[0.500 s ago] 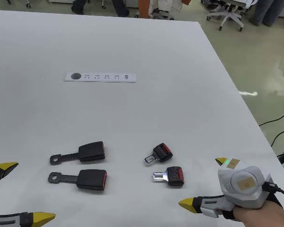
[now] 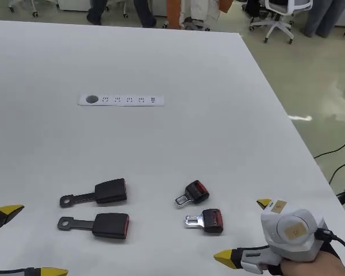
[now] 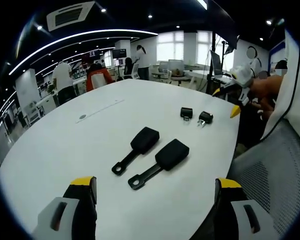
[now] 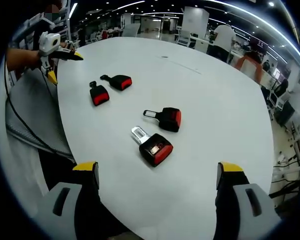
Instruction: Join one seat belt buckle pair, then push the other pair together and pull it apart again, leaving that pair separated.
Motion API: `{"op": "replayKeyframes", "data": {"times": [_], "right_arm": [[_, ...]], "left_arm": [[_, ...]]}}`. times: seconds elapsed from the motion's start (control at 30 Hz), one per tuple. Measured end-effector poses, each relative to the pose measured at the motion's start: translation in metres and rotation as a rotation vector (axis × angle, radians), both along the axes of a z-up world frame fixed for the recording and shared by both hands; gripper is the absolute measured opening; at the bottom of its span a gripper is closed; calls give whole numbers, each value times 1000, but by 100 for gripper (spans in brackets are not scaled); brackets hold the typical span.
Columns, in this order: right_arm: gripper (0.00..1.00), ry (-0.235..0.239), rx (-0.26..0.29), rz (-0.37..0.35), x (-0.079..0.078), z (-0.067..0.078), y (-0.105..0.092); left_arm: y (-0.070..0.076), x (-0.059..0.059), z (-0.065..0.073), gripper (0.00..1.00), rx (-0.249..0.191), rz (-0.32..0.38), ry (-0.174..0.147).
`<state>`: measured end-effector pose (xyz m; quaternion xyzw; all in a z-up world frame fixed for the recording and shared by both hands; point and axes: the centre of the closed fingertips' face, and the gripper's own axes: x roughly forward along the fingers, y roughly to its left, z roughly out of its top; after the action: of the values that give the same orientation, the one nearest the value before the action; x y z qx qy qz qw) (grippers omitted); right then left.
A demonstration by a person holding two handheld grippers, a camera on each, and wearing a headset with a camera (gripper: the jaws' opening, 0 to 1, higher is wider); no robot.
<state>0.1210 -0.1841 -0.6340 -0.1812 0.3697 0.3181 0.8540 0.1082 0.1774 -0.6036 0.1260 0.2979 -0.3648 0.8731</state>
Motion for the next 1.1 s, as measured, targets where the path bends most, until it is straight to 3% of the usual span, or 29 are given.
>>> {"op": "replayKeyframes", "data": {"times": [0.3,0.4,0.73,1.1], "right_arm": [[97,0,10,-7,1,0,0],[99,-4,16,0,-1,0,2],[99,-9,29,-4,1,1,-1],[99,5,31,-21,-4,0,-7]], "left_arm": [[-3,-2,-7,100,20,-25,11],[-6,-3,-3,100,10,-21,9],[5,1,-6,100,5,7,4],[2,-2,-7,100,0,10,6]]}}
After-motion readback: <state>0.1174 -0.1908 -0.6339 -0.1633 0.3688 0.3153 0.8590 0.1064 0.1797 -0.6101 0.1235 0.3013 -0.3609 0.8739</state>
